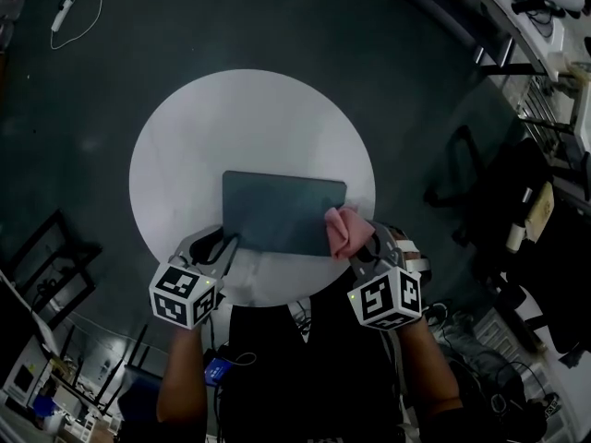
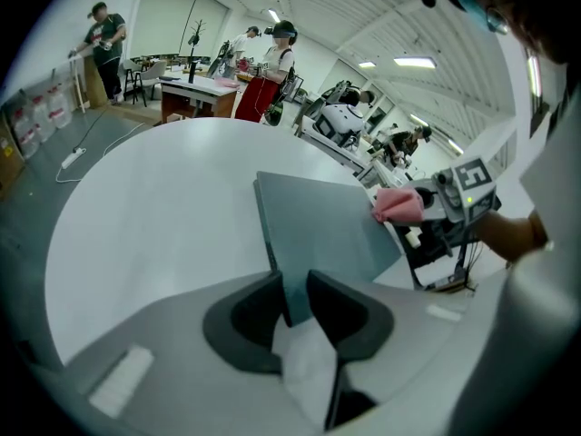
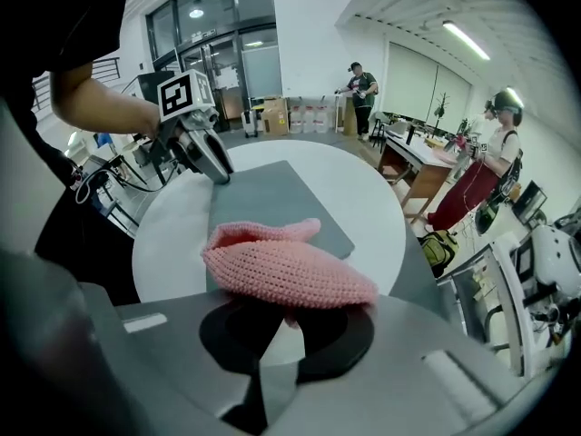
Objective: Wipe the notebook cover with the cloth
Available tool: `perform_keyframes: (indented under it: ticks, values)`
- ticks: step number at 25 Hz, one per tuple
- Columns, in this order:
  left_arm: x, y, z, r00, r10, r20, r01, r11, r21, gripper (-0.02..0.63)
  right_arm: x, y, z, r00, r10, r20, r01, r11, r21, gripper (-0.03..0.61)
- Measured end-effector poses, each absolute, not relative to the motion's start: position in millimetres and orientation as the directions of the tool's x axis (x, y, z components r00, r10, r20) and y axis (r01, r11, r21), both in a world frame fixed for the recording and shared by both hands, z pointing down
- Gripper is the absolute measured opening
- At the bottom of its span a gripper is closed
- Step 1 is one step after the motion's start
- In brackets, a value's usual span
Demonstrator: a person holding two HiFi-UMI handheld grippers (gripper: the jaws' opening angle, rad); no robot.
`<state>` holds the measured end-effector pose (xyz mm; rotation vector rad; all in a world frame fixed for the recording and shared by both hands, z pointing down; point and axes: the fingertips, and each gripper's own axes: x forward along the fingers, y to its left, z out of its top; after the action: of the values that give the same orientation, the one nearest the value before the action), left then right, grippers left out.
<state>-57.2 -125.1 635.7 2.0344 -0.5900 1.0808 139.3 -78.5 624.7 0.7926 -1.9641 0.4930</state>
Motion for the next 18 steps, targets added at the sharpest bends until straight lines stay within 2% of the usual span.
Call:
perform_keyframes:
  ticks: [3, 8, 12, 18]
  values:
    - [-56.2, -124.0, 636.0, 0.548, -0.053, 0.835, -0.676, -0.616, 0.404, 0.084, 138.7, -82.1, 610.6, -0.358, -0.349, 0.866, -0.713, 0.702, -0.012, 0.029]
    - [-59.8, -126.1, 634.9, 0.587, -0.060, 0.807, -0.662, -0.610, 0.436, 0.084, 80.4, -108.0, 572.9, -0.491, -0.407, 0.770, -0.687, 0.725, -0.055, 0.029]
    - [-63.7, -127.7, 634.1, 0.619, -0.049, 0.784, -0.646, -0.599, 0.473, 0.086, 12.5, -124.3, 573.1, -0.605, -0.358, 0.711, -0.615, 0.777, -0.132, 0.029]
    - [-73.5, -124.0, 630.8, 0.625, -0.026, 0.780, -0.626, -0.613, 0.482, 0.091, -55.3, -138.2, 598.2, -0.641, -0.270, 0.719, -0.533, 0.830, -0.164, 0.029]
